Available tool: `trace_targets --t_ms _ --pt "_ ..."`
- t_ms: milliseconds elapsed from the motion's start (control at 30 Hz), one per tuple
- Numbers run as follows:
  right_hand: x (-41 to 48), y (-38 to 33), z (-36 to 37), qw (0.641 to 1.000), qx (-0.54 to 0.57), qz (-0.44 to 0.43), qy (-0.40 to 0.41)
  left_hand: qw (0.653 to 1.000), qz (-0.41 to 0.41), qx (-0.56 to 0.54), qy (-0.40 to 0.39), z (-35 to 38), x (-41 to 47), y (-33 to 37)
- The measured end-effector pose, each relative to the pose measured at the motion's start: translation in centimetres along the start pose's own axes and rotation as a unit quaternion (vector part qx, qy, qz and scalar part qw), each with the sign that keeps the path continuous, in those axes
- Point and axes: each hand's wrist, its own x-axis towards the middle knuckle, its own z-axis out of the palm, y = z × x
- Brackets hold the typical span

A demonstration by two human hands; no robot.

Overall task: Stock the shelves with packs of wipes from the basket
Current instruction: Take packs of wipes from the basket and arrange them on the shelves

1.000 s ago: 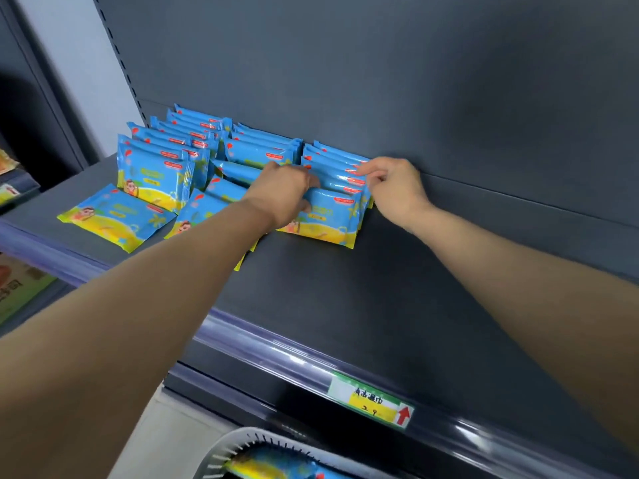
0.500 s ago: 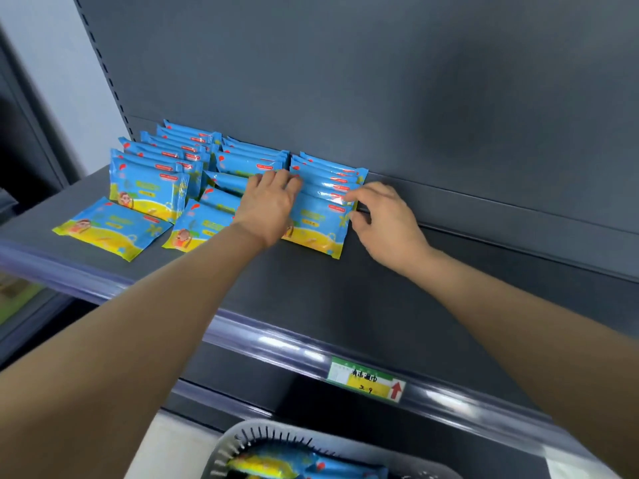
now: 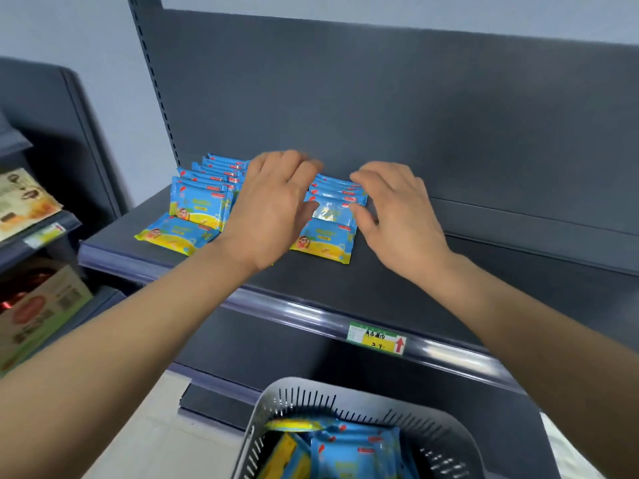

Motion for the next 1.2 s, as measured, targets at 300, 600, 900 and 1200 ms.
trace_targets --t_ms 300,600,900,1200 --pt "-5.8 -4.2 -4.4 0.998 -0.030 -0.045 0.045 0.997 0.080 0.002 0.016 -6.1 -4.5 4.1" --pt "-17.4 -5.7 0.6 0.998 0.013 -0.026 -0.055 0.988 0.052 -0.085 -0.117 -3.0 -17.0 9.6" --pt "-28.1 -3.8 11.4 0.904 -0.008 0.038 -0.426 0.851 -0.072 -0.193 -0.484 6.8 -27.9 11.6" --pt "-31.4 -0.9 16.2 0.822 -0.006 0.083 -0.564 0.707 -0.134 -0.178 -0.671 12.0 -33.5 12.9"
